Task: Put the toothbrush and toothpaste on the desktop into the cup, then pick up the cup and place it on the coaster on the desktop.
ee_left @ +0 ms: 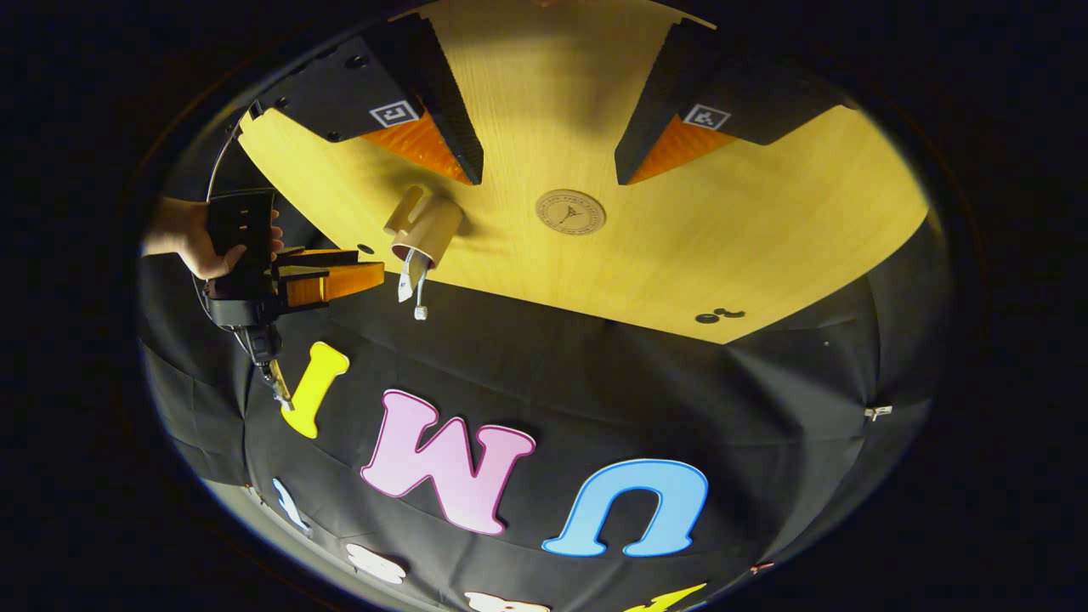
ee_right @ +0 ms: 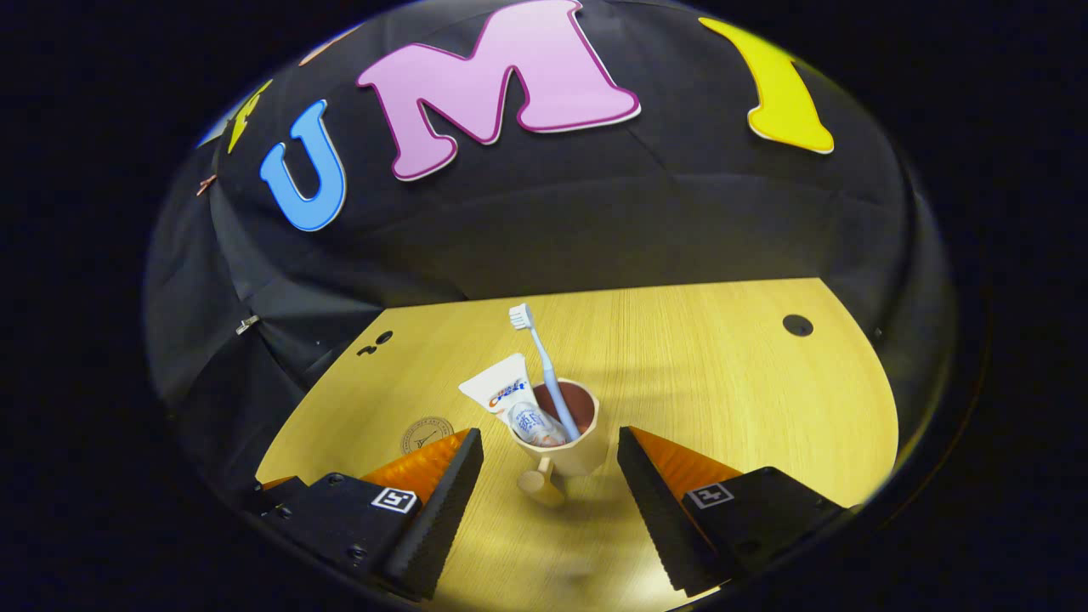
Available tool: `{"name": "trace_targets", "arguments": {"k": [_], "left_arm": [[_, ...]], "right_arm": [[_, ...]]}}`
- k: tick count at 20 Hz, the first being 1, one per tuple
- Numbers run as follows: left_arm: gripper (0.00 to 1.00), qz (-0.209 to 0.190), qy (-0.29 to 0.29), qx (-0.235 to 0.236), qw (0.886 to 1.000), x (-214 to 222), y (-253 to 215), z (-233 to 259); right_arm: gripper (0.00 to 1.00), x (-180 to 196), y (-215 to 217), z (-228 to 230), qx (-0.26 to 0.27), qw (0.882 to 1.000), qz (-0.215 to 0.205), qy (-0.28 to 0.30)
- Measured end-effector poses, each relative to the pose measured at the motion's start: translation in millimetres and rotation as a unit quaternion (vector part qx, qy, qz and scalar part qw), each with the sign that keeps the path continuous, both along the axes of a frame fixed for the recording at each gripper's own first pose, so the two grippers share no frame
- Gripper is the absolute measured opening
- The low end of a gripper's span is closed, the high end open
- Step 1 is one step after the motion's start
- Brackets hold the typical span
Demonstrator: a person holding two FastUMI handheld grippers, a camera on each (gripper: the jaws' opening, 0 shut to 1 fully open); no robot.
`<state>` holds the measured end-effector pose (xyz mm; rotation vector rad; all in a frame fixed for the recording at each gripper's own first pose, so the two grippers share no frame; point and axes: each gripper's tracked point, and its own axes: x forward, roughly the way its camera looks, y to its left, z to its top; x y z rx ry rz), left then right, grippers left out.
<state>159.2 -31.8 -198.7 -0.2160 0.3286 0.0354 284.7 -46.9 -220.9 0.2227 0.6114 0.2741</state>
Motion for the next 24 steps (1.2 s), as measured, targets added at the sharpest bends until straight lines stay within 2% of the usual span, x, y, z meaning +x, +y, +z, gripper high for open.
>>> {"name": "trace_targets", "arguments": {"k": [4, 11, 16, 20, 22, 24], "left_arm": [[0.97, 0.021, 0.005, 0.015, 1.0, -24, 30, 24], [0.97, 0.032, 0.016, 0.038, 0.999, -58, 61, 53], [0.97, 0.027, 0.029, 0.042, 0.998, -70, 65, 49], [0.97, 0.013, 0.045, 0.03, 0.998, -76, 56, 36], [0.97, 0.007, 0.05, 0.035, 0.998, -78, 54, 33], [0.97, 0.0, 0.049, 0.044, 0.998, -80, 51, 34]], "right_arm": [[0.98, 1, 5, -29, 0.004, 0.997, -0.012, 0.082], [0.98, 5, 15, -68, 0.001, 0.977, -0.041, 0.211], [0.98, 12, 16, -83, -0.074, 0.968, -0.028, 0.238], [0.96, 14, 21, -89, -0.094, 0.958, -0.018, 0.27], [0.93, 13, 24, -95, -0.096, 0.953, -0.016, 0.287], [0.81, 12, 23, -98, -0.105, 0.95, -0.014, 0.295]]}}
